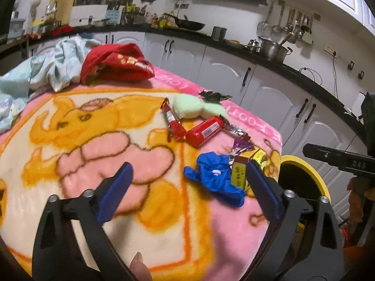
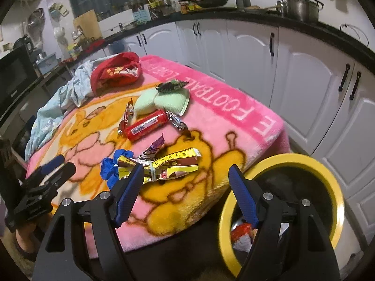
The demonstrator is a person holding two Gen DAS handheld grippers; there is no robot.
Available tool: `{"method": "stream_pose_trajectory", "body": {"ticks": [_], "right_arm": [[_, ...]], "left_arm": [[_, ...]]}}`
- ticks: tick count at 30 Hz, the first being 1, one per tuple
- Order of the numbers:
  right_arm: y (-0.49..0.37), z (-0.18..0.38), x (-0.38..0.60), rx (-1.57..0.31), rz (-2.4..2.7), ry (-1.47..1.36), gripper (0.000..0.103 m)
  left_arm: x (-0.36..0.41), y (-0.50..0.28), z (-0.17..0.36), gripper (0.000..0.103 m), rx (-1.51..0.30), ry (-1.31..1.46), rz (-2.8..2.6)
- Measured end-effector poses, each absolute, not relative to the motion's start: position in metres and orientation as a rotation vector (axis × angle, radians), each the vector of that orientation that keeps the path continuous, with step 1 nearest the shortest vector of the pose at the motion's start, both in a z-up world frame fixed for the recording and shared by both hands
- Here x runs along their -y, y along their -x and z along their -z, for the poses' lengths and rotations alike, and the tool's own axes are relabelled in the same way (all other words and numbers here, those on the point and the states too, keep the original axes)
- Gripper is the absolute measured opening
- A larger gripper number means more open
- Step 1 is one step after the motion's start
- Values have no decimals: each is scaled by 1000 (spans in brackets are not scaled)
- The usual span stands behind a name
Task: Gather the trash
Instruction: 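Move both tools back over the blanket toward the blue glove, then grasp the blue glove with the left gripper while the right gripper grasps a yellow snack bag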
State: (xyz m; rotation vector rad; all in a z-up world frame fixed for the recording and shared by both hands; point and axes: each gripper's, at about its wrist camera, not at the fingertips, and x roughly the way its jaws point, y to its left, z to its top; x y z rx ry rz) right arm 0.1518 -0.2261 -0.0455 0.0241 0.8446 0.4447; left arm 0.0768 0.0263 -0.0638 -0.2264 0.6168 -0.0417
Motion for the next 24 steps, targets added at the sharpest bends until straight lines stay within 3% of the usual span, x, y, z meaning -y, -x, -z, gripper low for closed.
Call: {"method": "stream_pose_trajectory", "body": {"ticks": [8, 19, 22, 24], "right_arm": [[-168, 66, 210, -931, -381, -83, 72], [-193, 91, 189, -1020, -342, -129, 71], [-199, 101, 185, -1059, -351, -165, 65], [-202, 104, 183, -1073, -359, -191, 63]], "left_arm": [[-33, -90, 80, 58, -698, 286, 105], [-28, -118, 91, 49, -760, 315, 169], [-27, -125, 100, 47, -790, 334, 187], [-26, -127, 104, 40, -805, 347, 201]]}}
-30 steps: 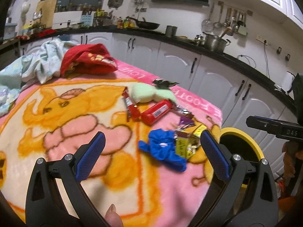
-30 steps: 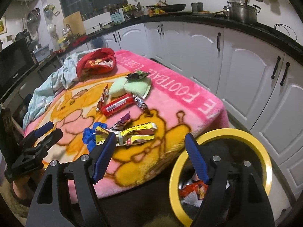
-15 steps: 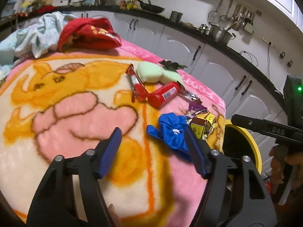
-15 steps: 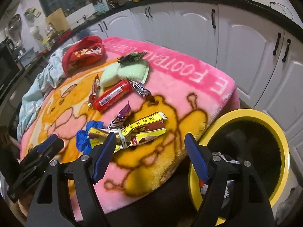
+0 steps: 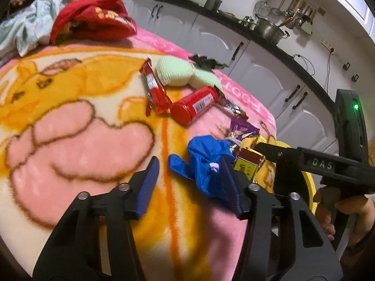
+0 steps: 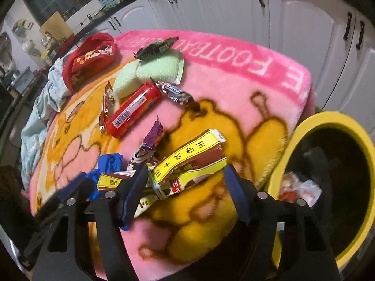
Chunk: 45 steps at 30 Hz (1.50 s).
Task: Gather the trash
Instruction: 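Grasp the blue glove with the left gripper while the right gripper grasps a yellow snack bag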
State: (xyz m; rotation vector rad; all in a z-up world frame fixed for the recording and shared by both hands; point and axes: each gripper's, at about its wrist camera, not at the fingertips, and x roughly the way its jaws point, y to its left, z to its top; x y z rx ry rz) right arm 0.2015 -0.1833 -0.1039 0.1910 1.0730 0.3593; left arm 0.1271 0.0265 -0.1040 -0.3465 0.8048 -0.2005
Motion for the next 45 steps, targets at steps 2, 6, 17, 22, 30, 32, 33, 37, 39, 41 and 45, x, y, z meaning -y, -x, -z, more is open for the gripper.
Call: {"method": "stream_pose_trajectory", "body": {"ticks": [2, 6, 17, 22, 30, 32, 33, 37, 39, 41, 45], "right_arm": [[-204, 106, 181, -1082, -372, -214, 62], [-209, 110, 179, -1090, -392, -258, 61], [-217, 114, 183, -1083, -456, -317, 43], [-216, 105, 185, -1068, -494, -309, 32], [-205, 91, 188, -1008, -502, -205, 30], [-202, 87, 189, -987, -500, -186, 30], [-199, 83, 190, -968, -503, -170, 30], [-194, 70, 191, -926, -516, -146, 30], [-192, 65, 190, -904, -523, -124, 30], [-190, 60, 189, -887, -528, -112, 30], [-186, 50, 190, -849, -542, -92, 30]], "left_arm": [[-25, -130, 109, 34, -823, 358, 211], [-23, -130, 113, 25, -828, 369, 233], [-16, -124, 110, 1, -818, 316, 231], [-25, -117, 105, 1, -797, 332, 202], [-30, -106, 96, 1, -768, 318, 170], [-31, -103, 92, 1, -755, 316, 165], [-31, -101, 90, 1, -749, 312, 164], [-28, -97, 79, 1, -718, 290, 159], [-27, -96, 75, 1, -709, 285, 158], [-26, -96, 71, 1, -701, 282, 158], [-21, -94, 61, 1, -679, 269, 164]]}}
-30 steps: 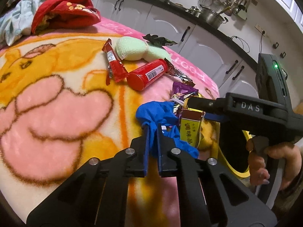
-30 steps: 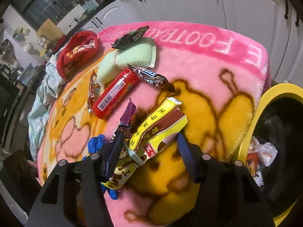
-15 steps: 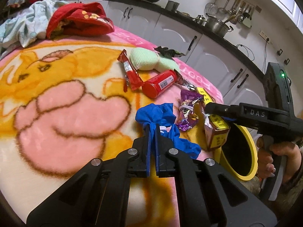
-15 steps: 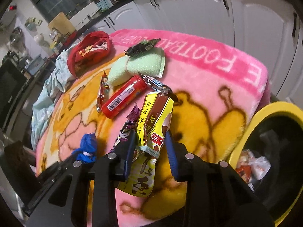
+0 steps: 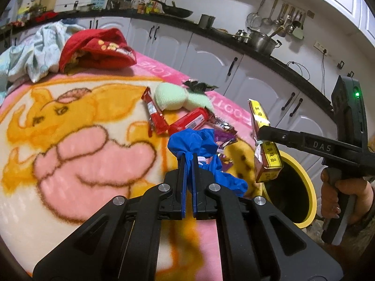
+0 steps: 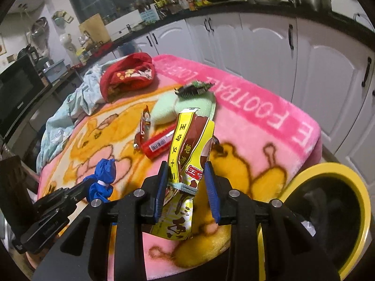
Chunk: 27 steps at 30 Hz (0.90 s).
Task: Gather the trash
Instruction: 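Grasp the blue glove with the left gripper while the right gripper grasps a yellow snack bag, then carry the blue glove and yellow snack bag over the yellow bin with both grippers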
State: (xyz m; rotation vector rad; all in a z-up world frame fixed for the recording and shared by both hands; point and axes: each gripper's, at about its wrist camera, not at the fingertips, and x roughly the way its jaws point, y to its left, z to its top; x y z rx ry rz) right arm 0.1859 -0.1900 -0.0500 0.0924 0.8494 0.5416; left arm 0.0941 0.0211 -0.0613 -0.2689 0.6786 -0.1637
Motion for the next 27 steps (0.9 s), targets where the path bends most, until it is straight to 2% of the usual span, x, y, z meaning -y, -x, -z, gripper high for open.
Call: {"method": "stream_pose_trajectory", "body": {"ticks": [27], "right_arm": [[-159, -1, 227, -704, -618, -63, 30]], "left_arm": [[24, -108, 25, 0, -623, 176, 219]]}}
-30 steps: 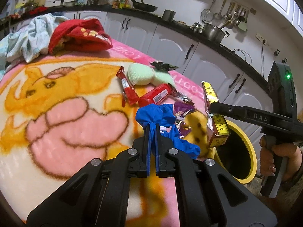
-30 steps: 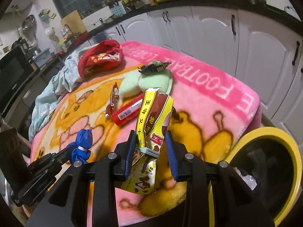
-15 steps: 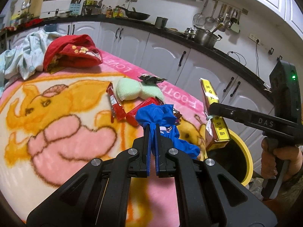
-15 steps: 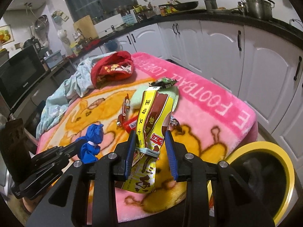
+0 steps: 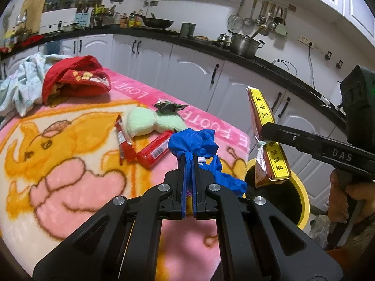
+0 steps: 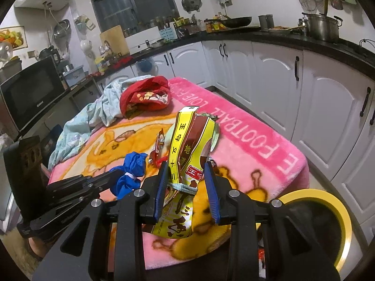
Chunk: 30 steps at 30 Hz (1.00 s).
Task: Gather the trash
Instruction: 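Carry the blue glove and yellow snack bag over the yellow bin with both grippers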
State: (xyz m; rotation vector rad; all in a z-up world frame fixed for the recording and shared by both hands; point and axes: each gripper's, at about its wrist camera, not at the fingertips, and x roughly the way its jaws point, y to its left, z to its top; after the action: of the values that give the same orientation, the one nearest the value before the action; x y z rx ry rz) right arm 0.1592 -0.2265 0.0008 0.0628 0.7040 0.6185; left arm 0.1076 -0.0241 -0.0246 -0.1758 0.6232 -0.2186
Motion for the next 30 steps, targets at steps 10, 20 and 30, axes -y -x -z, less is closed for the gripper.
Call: {"method": "stream_pose_trajectory", "body": {"ticks": [10, 20, 30], "right_arm": [[-154, -10, 270, -670, -563, -86, 30], [-148, -7, 333, -658, -458, -135, 30], [-138, 9, 382, -672, -376, -181, 30]], "left_arm": [[52, -115, 21, 0, -622, 143, 262], [98, -124, 20, 0, -624, 98, 351], [145, -131, 26, 1, -643, 47, 435]]}}
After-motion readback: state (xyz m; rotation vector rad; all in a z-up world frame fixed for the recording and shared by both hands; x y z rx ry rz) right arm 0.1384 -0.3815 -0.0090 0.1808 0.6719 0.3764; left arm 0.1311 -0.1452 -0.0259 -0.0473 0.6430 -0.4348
